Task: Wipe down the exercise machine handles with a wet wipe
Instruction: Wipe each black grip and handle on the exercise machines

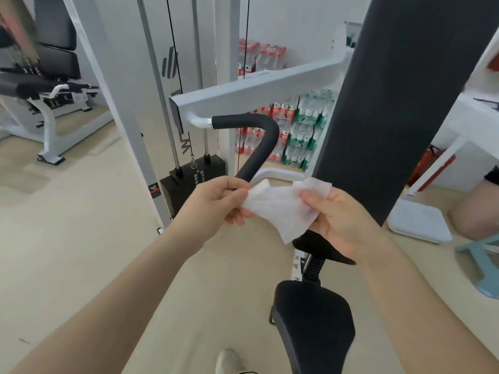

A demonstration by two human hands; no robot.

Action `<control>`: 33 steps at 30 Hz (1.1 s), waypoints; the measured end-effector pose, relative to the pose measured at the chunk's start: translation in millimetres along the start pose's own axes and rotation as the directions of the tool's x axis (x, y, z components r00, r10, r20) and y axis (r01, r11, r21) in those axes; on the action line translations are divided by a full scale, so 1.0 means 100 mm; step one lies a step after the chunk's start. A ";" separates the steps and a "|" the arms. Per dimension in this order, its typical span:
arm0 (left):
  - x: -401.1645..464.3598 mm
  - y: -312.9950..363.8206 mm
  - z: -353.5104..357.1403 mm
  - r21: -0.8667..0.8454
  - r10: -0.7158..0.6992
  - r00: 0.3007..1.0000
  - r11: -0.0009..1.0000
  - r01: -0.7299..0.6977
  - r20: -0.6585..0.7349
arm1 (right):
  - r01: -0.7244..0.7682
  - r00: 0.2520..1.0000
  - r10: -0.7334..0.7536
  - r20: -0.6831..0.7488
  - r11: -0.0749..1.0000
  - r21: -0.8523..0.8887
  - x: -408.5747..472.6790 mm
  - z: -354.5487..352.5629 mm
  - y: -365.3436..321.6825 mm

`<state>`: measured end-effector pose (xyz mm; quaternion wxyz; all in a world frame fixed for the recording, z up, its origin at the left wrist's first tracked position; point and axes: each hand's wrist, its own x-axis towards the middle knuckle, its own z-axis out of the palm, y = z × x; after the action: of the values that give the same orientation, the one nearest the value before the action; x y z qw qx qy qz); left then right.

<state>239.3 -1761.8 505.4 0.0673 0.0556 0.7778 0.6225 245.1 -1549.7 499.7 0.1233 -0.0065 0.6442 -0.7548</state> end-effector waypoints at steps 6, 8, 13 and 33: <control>0.74 -0.11 -0.51 -0.066 -0.084 0.993 0.994 0.090 0.088 | 0.086 0.996 -0.086 -0.016 0.996 -0.024 0.76 0.28 -0.19; 1.05 -0.05 -0.59 -0.167 -0.171 0.971 0.966 0.198 0.167 | 0.076 0.997 -0.074 0.035 0.996 -0.049 1.03 0.32 -0.36; 1.60 0.18 -0.82 -0.191 -0.052 0.940 0.974 0.123 0.337 | 0.036 0.978 -0.018 0.207 0.996 -0.082 1.55 0.40 -0.73; 3.09 0.15 -1.69 -0.184 0.130 0.810 0.982 -0.028 0.572 | 0.037 0.921 0.236 -0.309 0.737 0.674 2.63 1.25 -0.32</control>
<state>-94.6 -1868.3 545.4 0.2800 0.2694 0.6620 0.6410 5.3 -1717.9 513.1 0.0331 0.2172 0.3413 -0.9139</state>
